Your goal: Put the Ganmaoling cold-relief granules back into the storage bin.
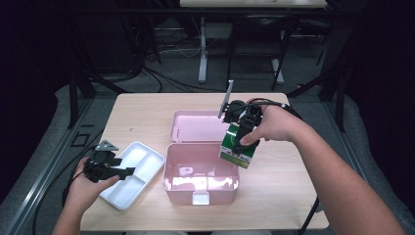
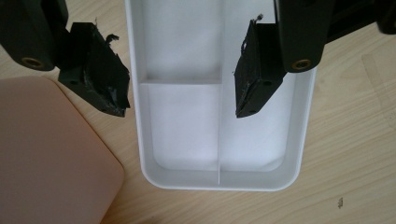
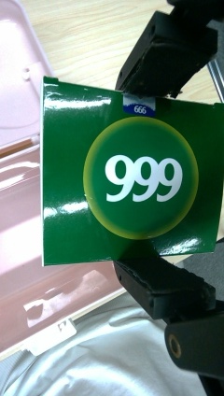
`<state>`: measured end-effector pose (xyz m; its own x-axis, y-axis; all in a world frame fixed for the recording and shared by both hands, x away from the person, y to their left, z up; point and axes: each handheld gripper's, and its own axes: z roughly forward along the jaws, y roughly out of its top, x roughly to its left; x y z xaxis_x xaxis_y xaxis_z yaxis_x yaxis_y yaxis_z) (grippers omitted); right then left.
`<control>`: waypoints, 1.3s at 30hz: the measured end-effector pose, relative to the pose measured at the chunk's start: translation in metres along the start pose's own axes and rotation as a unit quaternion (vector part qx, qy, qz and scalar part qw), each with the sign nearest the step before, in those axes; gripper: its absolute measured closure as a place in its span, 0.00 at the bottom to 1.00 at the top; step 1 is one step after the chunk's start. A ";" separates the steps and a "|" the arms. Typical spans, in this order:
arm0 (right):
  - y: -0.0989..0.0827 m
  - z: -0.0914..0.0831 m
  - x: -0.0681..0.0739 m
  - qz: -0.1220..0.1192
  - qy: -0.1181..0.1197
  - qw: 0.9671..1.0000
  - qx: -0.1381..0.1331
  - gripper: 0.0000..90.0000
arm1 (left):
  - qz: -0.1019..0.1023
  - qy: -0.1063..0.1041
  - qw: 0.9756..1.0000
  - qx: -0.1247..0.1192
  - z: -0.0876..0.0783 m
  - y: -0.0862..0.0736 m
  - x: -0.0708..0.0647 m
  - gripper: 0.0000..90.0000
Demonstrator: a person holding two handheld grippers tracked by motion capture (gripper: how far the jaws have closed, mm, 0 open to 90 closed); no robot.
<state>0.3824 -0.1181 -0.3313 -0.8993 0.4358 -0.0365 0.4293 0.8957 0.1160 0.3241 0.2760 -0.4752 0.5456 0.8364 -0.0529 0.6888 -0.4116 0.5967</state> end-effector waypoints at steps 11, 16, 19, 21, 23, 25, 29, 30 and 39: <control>0.021 0.007 0.015 -0.050 -0.001 0.999 0.004 0.18 | 0.002 0.001 1.000 0.002 0.001 0.000 -0.001 0.40; 0.028 0.010 0.021 -0.071 0.001 0.997 0.002 0.18 | 0.002 -0.001 1.000 0.004 0.002 0.000 -0.001 0.40; 0.030 0.012 0.023 -0.079 0.001 0.997 0.002 0.18 | 0.002 -0.001 1.000 0.004 0.002 0.000 -0.001 0.40; 0.033 0.013 0.026 -0.102 0.001 0.995 0.002 0.18 | 0.002 -0.001 1.000 0.004 0.002 0.000 -0.001 0.40; 0.033 0.014 0.027 -0.107 0.001 0.994 0.000 0.18 | 0.002 -0.001 1.000 0.003 0.002 0.000 -0.001 0.40; 0.033 0.016 0.028 -0.129 0.002 0.992 0.004 0.18 | 0.003 -0.001 1.000 0.003 0.002 0.000 -0.001 0.40; 0.033 0.020 0.031 -0.155 0.007 0.988 0.006 0.18 | 0.003 -0.001 1.000 0.004 0.003 0.000 -0.001 0.40; 0.033 0.021 0.032 -0.166 0.006 0.986 0.006 0.18 | 0.003 -0.001 1.000 0.004 0.003 0.000 -0.001 0.40; 0.035 0.028 0.038 -0.201 0.007 0.979 0.017 0.18 | 0.004 -0.002 1.000 0.005 0.004 0.000 -0.002 0.40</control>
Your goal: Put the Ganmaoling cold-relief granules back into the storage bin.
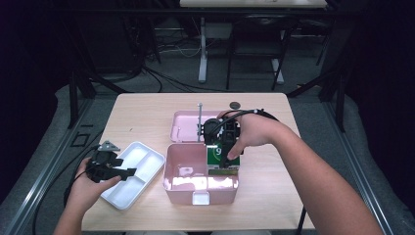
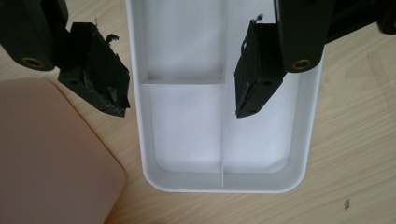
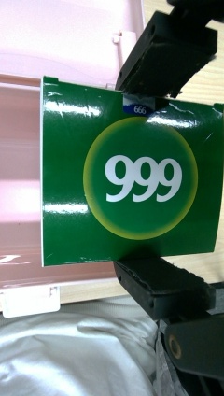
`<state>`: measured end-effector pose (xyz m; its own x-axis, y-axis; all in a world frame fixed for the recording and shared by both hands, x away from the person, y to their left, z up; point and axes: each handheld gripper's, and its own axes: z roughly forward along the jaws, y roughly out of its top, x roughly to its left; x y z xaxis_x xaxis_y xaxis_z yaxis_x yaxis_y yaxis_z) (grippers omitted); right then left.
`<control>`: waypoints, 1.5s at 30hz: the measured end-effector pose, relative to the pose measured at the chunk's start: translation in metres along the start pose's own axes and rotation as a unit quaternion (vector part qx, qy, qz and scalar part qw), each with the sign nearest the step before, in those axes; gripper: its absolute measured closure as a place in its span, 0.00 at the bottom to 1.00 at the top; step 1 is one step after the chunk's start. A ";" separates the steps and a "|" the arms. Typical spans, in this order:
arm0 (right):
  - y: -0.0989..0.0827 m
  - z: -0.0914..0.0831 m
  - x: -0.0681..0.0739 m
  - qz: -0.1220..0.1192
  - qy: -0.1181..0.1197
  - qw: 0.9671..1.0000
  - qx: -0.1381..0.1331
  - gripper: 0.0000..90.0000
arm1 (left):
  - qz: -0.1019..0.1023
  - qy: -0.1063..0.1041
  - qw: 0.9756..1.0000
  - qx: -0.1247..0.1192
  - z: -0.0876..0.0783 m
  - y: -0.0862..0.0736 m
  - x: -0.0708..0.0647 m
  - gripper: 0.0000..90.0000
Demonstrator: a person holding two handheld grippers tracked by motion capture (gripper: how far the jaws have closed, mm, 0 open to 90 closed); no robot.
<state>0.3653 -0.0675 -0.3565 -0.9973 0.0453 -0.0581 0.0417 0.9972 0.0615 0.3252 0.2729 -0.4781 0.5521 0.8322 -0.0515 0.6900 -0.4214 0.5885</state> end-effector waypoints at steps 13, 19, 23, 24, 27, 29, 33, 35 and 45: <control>0.002 0.012 -0.003 0.002 -0.002 1.000 0.016 0.18 | 0.001 0.000 1.000 0.001 0.000 0.000 0.000 0.40; 0.001 0.019 -0.003 0.003 0.002 1.000 0.016 0.18 | 0.002 0.000 1.000 0.002 0.001 0.000 0.000 0.40; 0.001 0.022 -0.004 0.000 0.002 1.000 0.018 0.18 | 0.001 0.000 1.000 0.002 0.001 0.000 0.000 0.40; 0.001 0.024 -0.004 0.002 0.003 1.000 0.017 0.18 | 0.001 0.000 1.000 0.002 0.001 0.000 0.000 0.40; 0.001 0.028 -0.004 0.002 0.007 1.000 0.018 0.18 | 0.002 0.001 1.000 0.004 0.002 0.000 -0.001 0.40; 0.001 0.030 -0.004 0.002 0.007 1.000 0.019 0.18 | 0.003 -0.001 1.000 0.005 0.002 0.000 0.000 0.40; 0.001 0.037 -0.005 0.001 0.009 1.000 0.022 0.18 | 0.002 0.001 1.000 0.004 0.002 0.000 0.000 0.40; 0.001 0.038 -0.005 0.000 0.009 1.000 0.023 0.18 | 0.002 0.002 1.000 0.004 0.002 0.000 0.000 0.40; 0.004 0.049 -0.007 0.000 0.007 0.999 0.037 0.18 | 0.003 0.000 1.000 0.006 0.003 -0.001 0.000 0.40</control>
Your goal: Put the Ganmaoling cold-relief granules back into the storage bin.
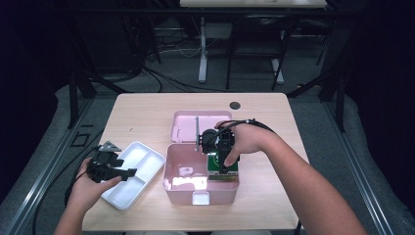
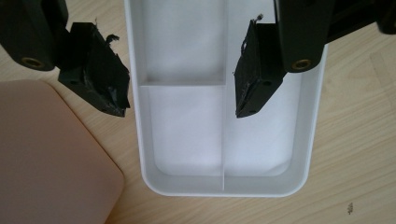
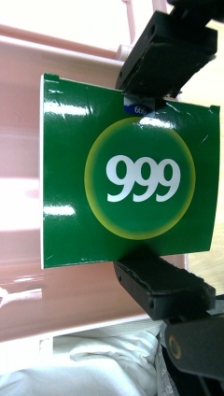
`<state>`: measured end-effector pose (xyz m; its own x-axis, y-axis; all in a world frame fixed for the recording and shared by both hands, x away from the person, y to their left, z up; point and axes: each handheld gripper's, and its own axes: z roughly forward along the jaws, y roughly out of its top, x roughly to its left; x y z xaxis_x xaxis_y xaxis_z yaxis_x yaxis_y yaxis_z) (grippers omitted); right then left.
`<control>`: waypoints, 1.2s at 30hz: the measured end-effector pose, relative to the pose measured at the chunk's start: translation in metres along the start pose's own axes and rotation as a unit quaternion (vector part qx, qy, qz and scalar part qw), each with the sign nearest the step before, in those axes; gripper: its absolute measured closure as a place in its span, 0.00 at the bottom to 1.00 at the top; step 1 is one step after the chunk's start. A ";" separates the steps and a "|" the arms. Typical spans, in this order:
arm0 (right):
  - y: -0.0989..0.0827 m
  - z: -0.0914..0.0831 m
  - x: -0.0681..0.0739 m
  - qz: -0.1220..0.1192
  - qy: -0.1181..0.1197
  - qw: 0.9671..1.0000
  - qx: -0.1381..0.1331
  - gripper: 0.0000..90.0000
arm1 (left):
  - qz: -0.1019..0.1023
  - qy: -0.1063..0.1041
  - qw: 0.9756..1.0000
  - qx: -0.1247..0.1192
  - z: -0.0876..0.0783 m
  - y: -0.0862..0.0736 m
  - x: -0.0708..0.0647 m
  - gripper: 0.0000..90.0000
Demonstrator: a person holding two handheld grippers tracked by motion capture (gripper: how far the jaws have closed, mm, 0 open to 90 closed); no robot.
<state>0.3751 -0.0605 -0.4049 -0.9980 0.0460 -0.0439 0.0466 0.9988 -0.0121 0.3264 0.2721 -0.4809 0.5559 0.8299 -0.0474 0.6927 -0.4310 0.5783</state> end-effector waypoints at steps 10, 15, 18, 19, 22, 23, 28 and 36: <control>0.007 0.012 0.000 0.000 0.001 1.000 0.018 0.18 | 0.000 0.000 1.000 0.000 0.000 0.000 0.000 0.40; 0.008 0.016 0.000 0.007 -0.001 1.000 0.022 0.18 | -0.001 0.000 1.000 0.000 0.000 0.000 0.000 0.40; 0.009 0.019 -0.001 0.007 0.001 1.000 0.025 0.18 | 0.000 0.000 1.000 0.001 0.001 0.000 0.000 0.40; 0.009 0.019 -0.001 0.007 0.001 1.000 0.025 0.18 | 0.000 0.000 1.000 0.001 0.001 0.000 0.000 0.40; 0.011 0.022 -0.002 0.011 -0.001 0.999 0.034 0.18 | -0.001 0.000 1.000 0.000 0.001 0.000 0.000 0.40; 0.010 0.024 -0.002 0.017 0.002 0.999 0.028 0.18 | -0.001 0.000 1.000 0.000 0.000 0.000 0.000 0.40; 0.007 0.031 -0.004 0.020 0.009 1.000 0.022 0.18 | -0.003 0.000 1.000 0.000 0.000 -0.001 0.001 0.40; 0.005 0.042 -0.004 0.012 0.013 1.000 0.018 0.18 | -0.001 0.001 1.000 0.000 0.002 0.000 0.001 0.40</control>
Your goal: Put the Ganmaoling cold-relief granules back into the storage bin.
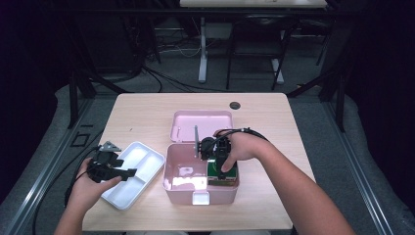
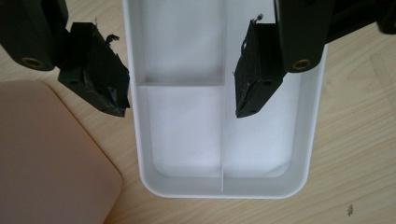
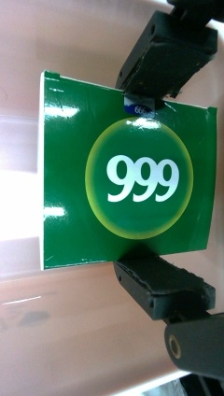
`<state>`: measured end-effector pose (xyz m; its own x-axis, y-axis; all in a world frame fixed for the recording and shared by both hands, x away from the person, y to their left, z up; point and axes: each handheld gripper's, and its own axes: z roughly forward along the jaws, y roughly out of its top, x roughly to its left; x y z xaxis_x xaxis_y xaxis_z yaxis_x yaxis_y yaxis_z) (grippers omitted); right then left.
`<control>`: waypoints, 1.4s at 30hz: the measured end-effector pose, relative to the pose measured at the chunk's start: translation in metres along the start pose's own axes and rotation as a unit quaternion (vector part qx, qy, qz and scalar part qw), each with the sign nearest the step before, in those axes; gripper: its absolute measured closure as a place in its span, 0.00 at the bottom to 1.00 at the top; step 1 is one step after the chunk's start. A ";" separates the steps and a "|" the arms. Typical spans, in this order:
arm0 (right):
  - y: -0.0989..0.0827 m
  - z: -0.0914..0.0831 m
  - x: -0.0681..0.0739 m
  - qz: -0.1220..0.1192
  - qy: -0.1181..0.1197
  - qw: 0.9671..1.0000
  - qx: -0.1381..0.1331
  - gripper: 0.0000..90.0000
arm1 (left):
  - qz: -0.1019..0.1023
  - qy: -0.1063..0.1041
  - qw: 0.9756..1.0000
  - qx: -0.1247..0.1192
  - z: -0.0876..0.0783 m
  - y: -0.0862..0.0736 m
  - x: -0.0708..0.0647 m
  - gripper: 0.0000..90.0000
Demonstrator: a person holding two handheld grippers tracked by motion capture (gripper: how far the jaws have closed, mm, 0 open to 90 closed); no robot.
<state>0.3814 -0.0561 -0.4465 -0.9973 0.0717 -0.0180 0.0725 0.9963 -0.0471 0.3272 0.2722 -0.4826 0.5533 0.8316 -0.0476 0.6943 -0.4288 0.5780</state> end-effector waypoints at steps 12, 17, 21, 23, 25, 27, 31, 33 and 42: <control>0.002 0.015 0.000 -0.002 -0.003 1.000 0.002 0.17 | 0.000 0.000 1.000 0.000 0.000 0.000 0.000 0.40; 0.002 0.017 -0.001 -0.007 -0.006 1.000 0.007 0.17 | -0.002 0.000 1.000 0.001 0.000 -0.001 0.000 0.40; 0.002 0.017 -0.001 -0.007 -0.009 1.000 0.007 0.17 | -0.001 0.000 1.000 0.001 0.000 -0.001 0.000 0.40; 0.002 0.017 -0.001 -0.010 -0.008 1.000 0.008 0.17 | -0.002 0.000 1.000 0.002 0.000 -0.001 0.000 0.40; 0.003 0.018 0.000 -0.012 -0.007 1.000 0.010 0.17 | -0.002 -0.001 1.000 0.002 0.000 -0.001 0.000 0.40; 0.003 0.017 -0.001 -0.012 -0.011 1.000 0.012 0.26 | -0.002 -0.001 1.000 0.003 0.000 -0.001 0.000 0.40; 0.000 0.012 -0.002 0.003 -0.003 1.000 0.002 0.27 | -0.002 0.000 1.000 0.001 0.001 -0.001 0.000 0.40; -0.002 0.011 -0.002 0.010 -0.005 1.000 0.004 0.27 | -0.002 -0.001 1.000 0.003 0.001 -0.001 0.000 0.40; -0.012 -0.010 0.000 0.036 -0.008 0.999 -0.033 0.33 | -0.001 -0.001 1.000 0.004 0.002 -0.001 0.002 0.41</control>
<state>0.3804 -0.0677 -0.4362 -0.9892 0.1422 -0.0350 0.1416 0.9897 0.0207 0.3287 0.2740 -0.4849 0.5518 0.8325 -0.0502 0.6999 -0.4295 0.5707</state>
